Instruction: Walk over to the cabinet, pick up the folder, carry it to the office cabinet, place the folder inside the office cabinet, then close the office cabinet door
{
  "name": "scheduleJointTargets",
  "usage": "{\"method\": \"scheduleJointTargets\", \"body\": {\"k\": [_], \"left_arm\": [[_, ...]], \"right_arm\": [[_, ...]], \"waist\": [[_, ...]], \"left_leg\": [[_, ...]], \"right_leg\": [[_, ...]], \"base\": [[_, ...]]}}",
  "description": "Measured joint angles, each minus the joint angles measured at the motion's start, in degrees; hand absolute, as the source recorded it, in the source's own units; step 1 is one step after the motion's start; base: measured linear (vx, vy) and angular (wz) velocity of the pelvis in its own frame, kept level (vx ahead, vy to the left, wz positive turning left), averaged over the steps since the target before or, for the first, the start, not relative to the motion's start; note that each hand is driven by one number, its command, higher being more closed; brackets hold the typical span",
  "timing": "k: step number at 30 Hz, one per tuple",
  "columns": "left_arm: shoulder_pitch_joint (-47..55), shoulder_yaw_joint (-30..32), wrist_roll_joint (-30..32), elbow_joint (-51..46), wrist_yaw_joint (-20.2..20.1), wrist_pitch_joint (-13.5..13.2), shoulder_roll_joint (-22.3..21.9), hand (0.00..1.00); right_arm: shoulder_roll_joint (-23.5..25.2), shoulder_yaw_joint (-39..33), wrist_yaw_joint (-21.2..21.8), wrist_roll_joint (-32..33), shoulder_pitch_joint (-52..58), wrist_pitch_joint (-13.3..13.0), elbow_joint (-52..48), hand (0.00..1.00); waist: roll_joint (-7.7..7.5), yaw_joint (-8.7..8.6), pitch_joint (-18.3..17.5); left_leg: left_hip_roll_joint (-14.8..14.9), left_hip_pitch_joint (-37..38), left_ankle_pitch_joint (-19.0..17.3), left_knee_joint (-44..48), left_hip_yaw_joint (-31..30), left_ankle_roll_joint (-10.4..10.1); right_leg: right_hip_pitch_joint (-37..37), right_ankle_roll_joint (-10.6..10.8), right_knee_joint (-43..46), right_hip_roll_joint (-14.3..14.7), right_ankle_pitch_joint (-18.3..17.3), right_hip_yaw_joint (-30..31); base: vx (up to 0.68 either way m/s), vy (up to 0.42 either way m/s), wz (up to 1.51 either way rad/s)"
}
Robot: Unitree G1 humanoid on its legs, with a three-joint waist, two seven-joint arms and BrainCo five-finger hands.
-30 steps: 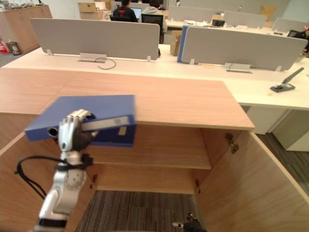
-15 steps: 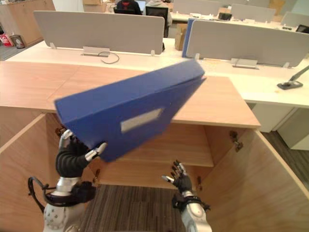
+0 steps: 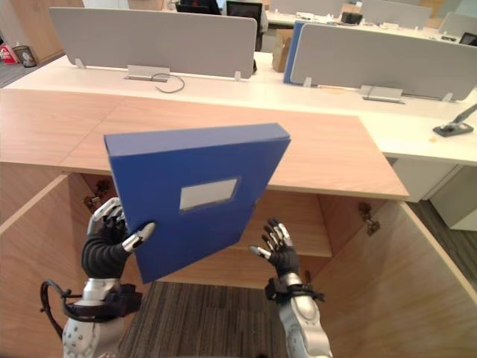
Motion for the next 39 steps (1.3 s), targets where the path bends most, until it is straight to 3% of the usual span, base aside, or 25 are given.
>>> {"method": "scheduleJointTargets", "body": {"k": [10,16,22,27,30,39], "left_arm": [[0.49,2.98,-0.14,0.01,-0.39,0.55,-1.08,1.00],[0.52,5.53,-0.23,0.09,-0.61,0.84,-0.99,1.00],[0.44,5.34,-1.32,0.09,-2.15,0.94,-0.76,1.00],[0.39,5.17,-5.88,0.25,-3.23,1.04,0.53,1.00],[-0.24,3.03,-13.43,1.29,-6.30,1.37,2.14,1.00],[-0.16,3.11,-23.20,4.68,-6.48,3.81,4.35,1.00]], "right_arm": [[-0.30,-0.48,1.77,6.96,-0.03,0.01,-5.66,0.00],[-4.37,-0.08,5.85,12.97,-7.88,-0.23,-11.96,0.00],[-6.68,5.73,8.99,17.88,-12.87,0.09,-12.35,0.00],[-9.09,8.38,9.19,17.89,-15.53,-0.03,-10.99,0.00],[-9.34,10.56,9.01,17.61,-17.97,-0.11,-1.95,0.00],[-8.13,13.03,8.30,15.68,-24.20,-1.08,8.25,0.00]], "waist": [[-0.04,0.17,0.05],[-0.28,0.69,0.14],[-0.28,1.32,0.14],[-0.29,1.56,0.13],[-0.22,2.23,0.10],[-0.13,2.65,0.08]], "left_leg": [[0.09,-0.18,0.01,0.00,0.02,0.08],[0.18,-0.59,0.01,0.05,0.15,0.09],[0.15,-0.60,0.03,0.04,0.14,0.09],[0.13,-0.52,0.03,0.03,0.00,0.09],[0.14,-0.63,0.08,0.04,0.01,0.15],[0.05,-0.68,0.32,0.05,-0.03,0.14]], "right_leg": [[0.09,-0.05,-0.53,0.20,0.27,-0.01],[-0.06,-0.18,-1.26,0.45,0.72,0.01],[0.09,0.04,-2.14,0.55,1.35,0.01],[1.07,0.08,-3.37,0.68,1.95,-0.17],[1.76,0.04,-5.13,0.98,3.04,-0.20],[2.04,-0.15,-6.25,1.06,3.79,-0.27]], "base": [[0.00,0.000,0.00],[0.00,0.005,0.00],[0.01,0.021,0.00],[0.00,0.000,0.00],[0.00,0.000,0.00],[0.00,0.000,0.00]]}}
